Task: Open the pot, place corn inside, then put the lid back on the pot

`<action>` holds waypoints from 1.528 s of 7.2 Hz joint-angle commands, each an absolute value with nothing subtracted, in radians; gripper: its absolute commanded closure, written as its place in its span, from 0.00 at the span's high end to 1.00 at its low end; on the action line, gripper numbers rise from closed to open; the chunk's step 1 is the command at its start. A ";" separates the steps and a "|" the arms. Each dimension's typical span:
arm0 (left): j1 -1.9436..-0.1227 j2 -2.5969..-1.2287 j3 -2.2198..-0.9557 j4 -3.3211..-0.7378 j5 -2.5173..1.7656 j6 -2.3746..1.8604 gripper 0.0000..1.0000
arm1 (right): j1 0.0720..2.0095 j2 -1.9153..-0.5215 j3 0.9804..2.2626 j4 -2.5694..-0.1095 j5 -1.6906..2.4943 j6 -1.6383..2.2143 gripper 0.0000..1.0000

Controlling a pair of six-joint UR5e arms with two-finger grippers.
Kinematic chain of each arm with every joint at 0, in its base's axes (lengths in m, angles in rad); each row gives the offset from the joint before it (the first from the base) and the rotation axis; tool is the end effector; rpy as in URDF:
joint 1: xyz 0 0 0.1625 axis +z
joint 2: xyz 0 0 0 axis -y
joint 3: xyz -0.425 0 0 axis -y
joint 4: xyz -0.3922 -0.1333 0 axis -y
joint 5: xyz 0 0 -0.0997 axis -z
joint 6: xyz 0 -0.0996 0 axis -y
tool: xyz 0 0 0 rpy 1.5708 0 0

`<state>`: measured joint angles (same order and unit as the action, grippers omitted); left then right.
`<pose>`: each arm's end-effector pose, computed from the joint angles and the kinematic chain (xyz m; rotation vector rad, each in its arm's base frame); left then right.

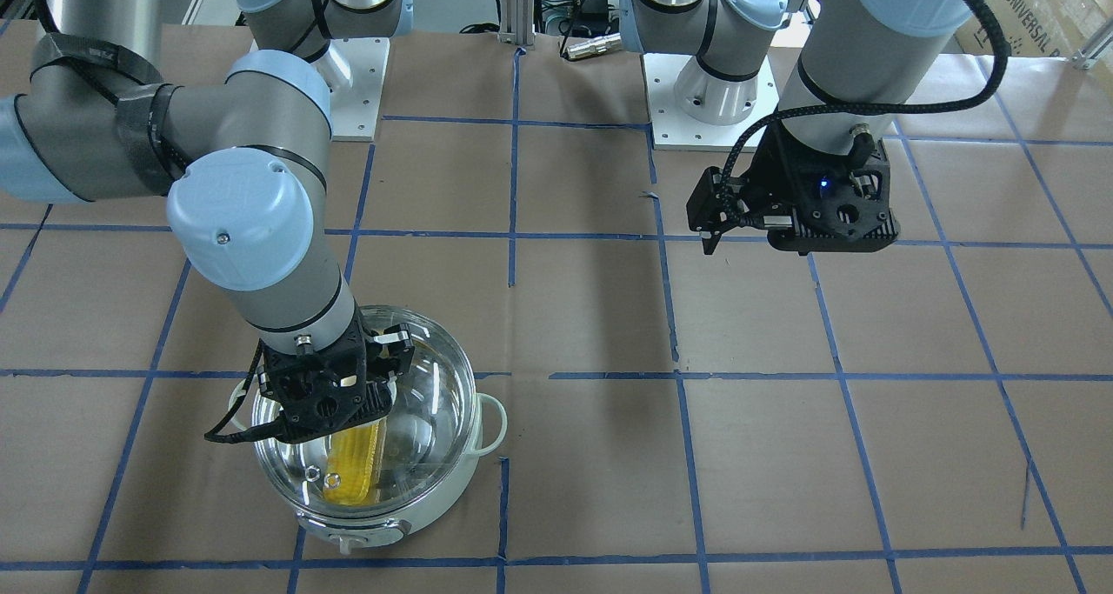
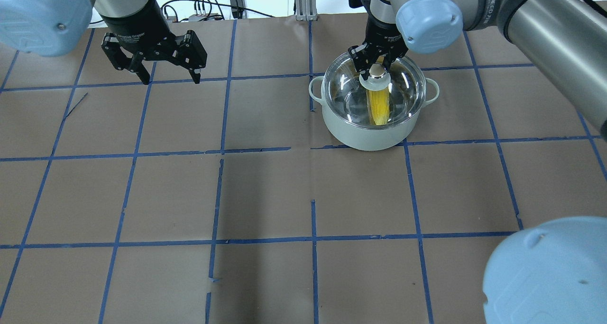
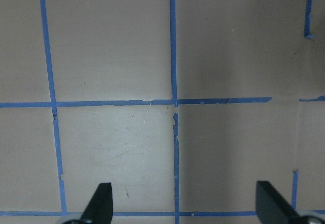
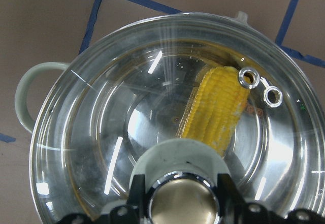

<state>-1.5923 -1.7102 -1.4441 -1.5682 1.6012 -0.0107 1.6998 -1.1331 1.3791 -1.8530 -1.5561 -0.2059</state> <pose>-0.1421 -0.5470 0.4778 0.0170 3.1109 0.0150 0.2190 -0.6409 0.3560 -0.5217 3.0840 -0.0575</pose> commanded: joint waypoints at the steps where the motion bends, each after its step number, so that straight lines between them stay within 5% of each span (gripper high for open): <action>1: -1.592 -1.710 -1.445 -1.560 1.600 -0.011 1.00 | 1.700 -1.135 1.381 -1.906 -1.562 -0.184 0.79; 2: -1.592 -1.710 -1.445 -1.560 1.600 -0.011 1.00 | 1.700 -1.141 1.381 -1.925 -1.565 -0.180 0.96; 3: -1.592 -1.710 -1.445 -1.560 1.600 -0.011 1.00 | 1.700 -1.152 1.379 -1.925 -1.566 -0.178 0.99; 6: -1.592 -1.710 -1.447 -1.559 1.601 -0.012 1.00 | 1.684 -1.306 1.439 -1.867 -1.563 -0.178 1.00; 8: -1.592 -1.710 -1.445 -1.557 1.601 -0.011 1.00 | 1.672 -1.461 1.611 -1.873 -1.566 -0.181 1.00; 11: -1.592 -1.710 -1.447 -1.557 1.601 -0.012 1.00 | 1.576 -1.575 1.644 -1.794 -1.586 -0.189 1.00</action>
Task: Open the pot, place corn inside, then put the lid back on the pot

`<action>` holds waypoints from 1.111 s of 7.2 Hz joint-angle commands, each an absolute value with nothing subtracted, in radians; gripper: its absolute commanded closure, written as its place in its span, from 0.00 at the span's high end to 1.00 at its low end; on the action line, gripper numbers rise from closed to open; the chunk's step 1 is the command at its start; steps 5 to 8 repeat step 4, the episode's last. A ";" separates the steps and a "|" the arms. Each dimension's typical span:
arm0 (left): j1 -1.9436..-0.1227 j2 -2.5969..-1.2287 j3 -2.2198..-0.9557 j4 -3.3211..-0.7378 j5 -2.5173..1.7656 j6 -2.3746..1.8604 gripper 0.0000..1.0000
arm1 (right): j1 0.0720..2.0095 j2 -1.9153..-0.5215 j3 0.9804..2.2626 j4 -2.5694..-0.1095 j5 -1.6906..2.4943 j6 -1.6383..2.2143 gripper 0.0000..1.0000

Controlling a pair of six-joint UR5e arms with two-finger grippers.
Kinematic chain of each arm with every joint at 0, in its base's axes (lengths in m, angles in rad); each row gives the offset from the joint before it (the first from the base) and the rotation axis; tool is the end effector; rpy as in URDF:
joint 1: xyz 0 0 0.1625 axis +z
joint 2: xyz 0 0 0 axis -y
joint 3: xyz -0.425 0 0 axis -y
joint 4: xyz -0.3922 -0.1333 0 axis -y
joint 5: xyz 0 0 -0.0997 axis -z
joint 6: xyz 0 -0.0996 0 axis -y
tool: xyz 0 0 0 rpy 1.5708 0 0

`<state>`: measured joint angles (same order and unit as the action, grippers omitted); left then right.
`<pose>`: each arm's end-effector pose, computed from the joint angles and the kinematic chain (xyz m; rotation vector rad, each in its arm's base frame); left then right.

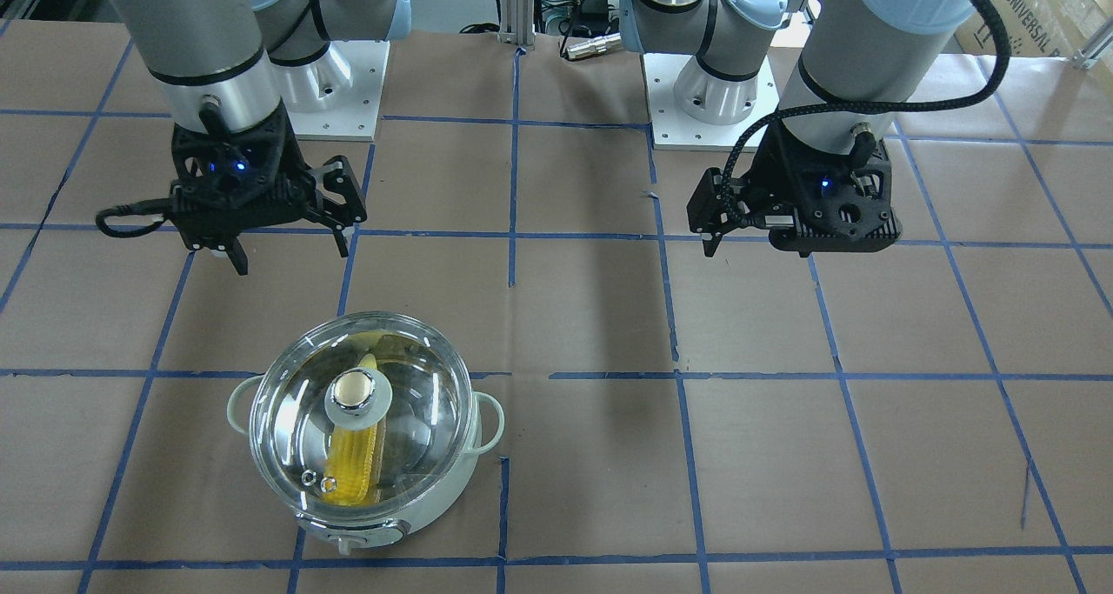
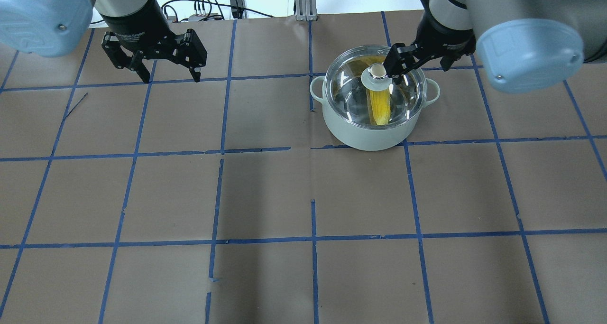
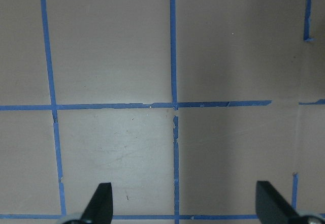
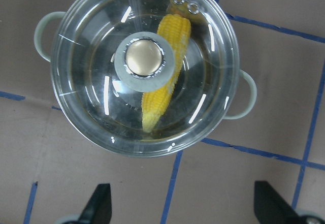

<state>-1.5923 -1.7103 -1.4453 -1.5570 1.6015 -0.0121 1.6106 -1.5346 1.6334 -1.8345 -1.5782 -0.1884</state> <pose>-0.1421 -0.5480 0.4783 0.0146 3.1109 -0.0005 0.1532 -0.5147 0.4667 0.3533 -3.0914 0.2556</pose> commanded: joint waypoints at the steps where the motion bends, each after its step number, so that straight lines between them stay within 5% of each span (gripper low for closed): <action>1: -1.592 -1.710 -1.447 -1.557 1.601 -0.012 1.00 | 1.578 -1.583 1.644 -1.766 -1.585 -0.178 1.00; 8: -1.592 -1.710 -1.445 -1.557 1.601 -0.012 1.00 | 1.578 -1.614 1.681 -1.769 -1.585 -0.178 1.00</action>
